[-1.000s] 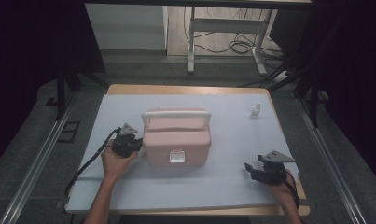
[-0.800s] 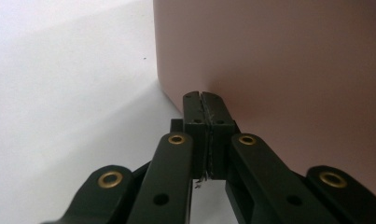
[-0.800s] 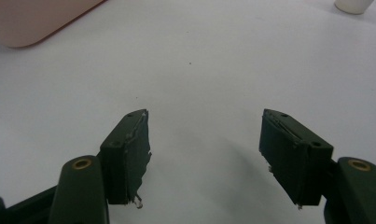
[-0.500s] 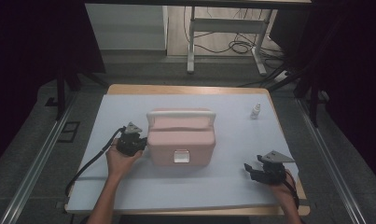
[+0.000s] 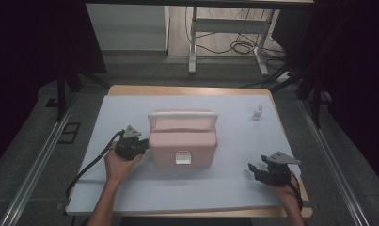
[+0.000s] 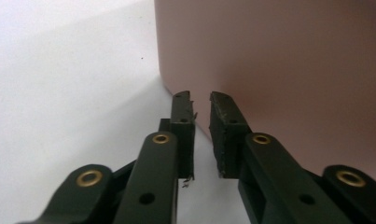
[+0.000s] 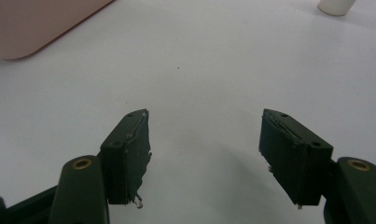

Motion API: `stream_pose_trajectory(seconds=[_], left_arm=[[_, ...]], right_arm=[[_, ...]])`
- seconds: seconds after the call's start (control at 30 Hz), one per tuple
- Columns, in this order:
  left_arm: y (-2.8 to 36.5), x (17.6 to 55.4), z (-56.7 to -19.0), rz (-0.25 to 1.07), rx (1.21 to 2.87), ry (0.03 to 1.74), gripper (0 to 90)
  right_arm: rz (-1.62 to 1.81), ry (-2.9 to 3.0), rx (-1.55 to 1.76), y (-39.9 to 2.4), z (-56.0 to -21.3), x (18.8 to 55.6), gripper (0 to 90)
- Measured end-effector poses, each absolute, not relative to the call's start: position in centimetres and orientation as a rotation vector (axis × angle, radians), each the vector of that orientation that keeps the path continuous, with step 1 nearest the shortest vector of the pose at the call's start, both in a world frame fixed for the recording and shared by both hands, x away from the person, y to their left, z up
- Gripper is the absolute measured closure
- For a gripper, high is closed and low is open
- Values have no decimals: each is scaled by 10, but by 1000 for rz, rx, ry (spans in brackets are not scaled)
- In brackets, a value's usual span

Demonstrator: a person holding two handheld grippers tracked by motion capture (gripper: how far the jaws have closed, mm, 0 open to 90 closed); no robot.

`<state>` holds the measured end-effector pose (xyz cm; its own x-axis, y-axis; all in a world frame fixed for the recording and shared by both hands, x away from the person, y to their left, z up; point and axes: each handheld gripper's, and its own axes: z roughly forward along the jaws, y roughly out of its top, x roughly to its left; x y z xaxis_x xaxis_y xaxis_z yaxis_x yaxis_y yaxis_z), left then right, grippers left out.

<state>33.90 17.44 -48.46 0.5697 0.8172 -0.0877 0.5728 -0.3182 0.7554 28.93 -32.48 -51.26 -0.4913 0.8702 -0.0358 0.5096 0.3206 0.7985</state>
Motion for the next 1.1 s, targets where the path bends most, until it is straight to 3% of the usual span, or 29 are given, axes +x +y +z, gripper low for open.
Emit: stream_pose_trajectory(seconds=[0.57, 1.1], left_arm=[[196, 310, -488, 425, 2020, 1113, 554], [201, 302, -498, 321, 2058, 1109, 373]], right_arm=[[1052, 2139, 1229, -324, -511, 290, 328], [985, 2187, 1300, -321, -497, 301, 354]])
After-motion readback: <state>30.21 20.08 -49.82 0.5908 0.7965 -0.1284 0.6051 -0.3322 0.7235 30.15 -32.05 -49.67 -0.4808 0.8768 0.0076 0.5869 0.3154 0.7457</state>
